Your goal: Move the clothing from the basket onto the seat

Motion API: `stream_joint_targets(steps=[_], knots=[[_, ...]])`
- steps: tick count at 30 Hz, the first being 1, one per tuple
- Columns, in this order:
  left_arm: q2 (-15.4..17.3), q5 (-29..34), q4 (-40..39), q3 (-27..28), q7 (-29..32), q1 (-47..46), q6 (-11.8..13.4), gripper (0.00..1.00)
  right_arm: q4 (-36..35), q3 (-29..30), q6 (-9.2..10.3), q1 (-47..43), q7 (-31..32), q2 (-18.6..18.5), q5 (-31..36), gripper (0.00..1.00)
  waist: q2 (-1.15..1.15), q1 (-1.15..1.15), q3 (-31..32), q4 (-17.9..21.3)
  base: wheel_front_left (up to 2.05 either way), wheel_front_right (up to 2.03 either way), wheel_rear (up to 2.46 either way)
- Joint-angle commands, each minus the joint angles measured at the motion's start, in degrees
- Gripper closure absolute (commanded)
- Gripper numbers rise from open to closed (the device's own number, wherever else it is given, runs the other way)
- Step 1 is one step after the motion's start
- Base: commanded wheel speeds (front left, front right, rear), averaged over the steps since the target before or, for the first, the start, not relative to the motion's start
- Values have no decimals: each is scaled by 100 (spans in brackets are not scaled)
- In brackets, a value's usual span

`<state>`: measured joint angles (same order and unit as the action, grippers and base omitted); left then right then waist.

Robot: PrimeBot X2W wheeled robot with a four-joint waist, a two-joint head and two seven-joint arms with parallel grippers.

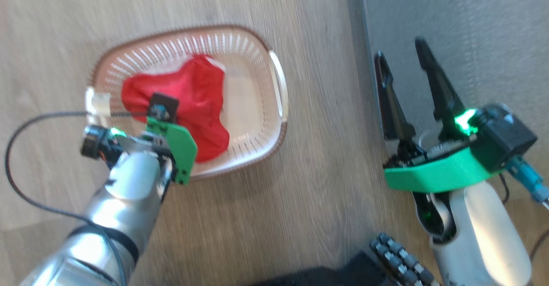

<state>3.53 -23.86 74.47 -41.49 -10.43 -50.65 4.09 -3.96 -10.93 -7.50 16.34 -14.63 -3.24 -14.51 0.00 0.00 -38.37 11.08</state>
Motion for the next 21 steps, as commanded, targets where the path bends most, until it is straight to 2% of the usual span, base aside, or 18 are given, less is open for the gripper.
stream_joint_targets(steps=[1, 7, 14, 21], knots=[[29, -35, -67, 66, -175, 179, -42, 100, -75, -29, 1, -288, -37, 36, 23, 0, 0, 0, 906, -289, 0, 0, 0], [-41, -298, -387, 250, -444, 622, -119, 100, 231, -18, 1, -662, -37, 36, 60, 0, 0, 0, 1803, -497, 0, 0, 0], [117, -180, -1968, 874, -455, 1419, 74, 100, 485, -116, 1, -973, -37, 36, 43, 0, 0, 0, 2660, -658, 0, 0, 0], [161, 387, -3521, 1572, -456, 2329, 41, 100, 667, -148, 1, -1290, -37, 36, 109, 0, 0, 0, 3320, -824, 0, 0, 0]])
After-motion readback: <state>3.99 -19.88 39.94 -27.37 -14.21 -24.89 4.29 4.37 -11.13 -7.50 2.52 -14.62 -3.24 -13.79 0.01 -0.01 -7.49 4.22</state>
